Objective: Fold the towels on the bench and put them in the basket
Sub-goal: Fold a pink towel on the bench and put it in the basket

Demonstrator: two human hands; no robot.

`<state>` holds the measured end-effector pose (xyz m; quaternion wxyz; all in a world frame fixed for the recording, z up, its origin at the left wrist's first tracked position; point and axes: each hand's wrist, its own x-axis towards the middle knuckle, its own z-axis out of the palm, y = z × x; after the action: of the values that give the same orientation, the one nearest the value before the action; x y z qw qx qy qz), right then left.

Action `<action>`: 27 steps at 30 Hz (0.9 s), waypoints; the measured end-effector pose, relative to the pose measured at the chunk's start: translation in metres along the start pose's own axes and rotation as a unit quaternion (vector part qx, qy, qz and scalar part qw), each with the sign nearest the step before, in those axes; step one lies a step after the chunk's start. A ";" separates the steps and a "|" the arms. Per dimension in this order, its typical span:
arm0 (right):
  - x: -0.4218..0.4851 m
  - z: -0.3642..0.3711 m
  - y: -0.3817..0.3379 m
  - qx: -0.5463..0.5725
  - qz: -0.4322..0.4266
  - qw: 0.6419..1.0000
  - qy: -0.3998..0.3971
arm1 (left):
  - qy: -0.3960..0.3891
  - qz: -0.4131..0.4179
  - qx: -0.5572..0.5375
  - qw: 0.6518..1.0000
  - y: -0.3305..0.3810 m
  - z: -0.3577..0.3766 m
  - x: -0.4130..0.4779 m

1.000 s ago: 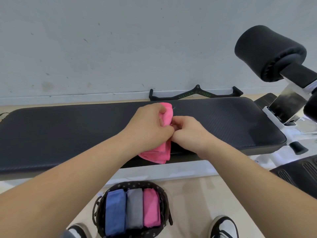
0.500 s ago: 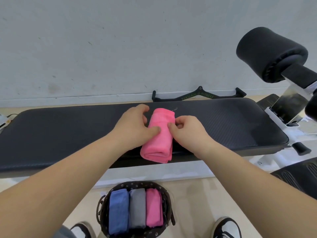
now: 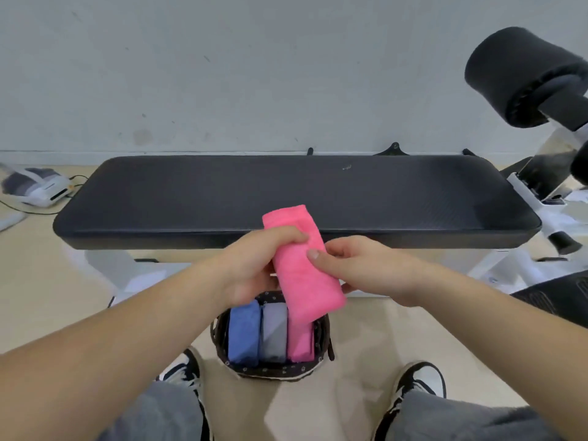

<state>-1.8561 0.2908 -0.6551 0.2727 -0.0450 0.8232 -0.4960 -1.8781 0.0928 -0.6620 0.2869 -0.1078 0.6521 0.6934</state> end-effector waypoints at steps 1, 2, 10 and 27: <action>-0.004 0.009 0.007 0.024 0.007 0.999 -0.029 | -0.011 -0.010 -0.020 1.000 -0.014 0.002 -0.001; -0.007 0.016 0.013 0.041 0.013 0.998 -0.041 | -0.024 -0.016 -0.027 0.999 -0.028 0.004 -0.002; 0.002 0.075 0.068 0.085 0.143 0.986 -0.031 | -0.038 -0.061 -0.021 0.997 -0.117 -0.015 0.018; 0.202 0.169 0.205 0.160 0.240 0.952 0.101 | 0.131 -0.002 0.438 0.890 -0.225 -0.109 0.137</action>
<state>-1.9035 0.1908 -0.9700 0.3031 0.2480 0.7428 -0.5430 -1.8924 0.0198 -0.9373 0.2187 -0.0625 0.9209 0.3167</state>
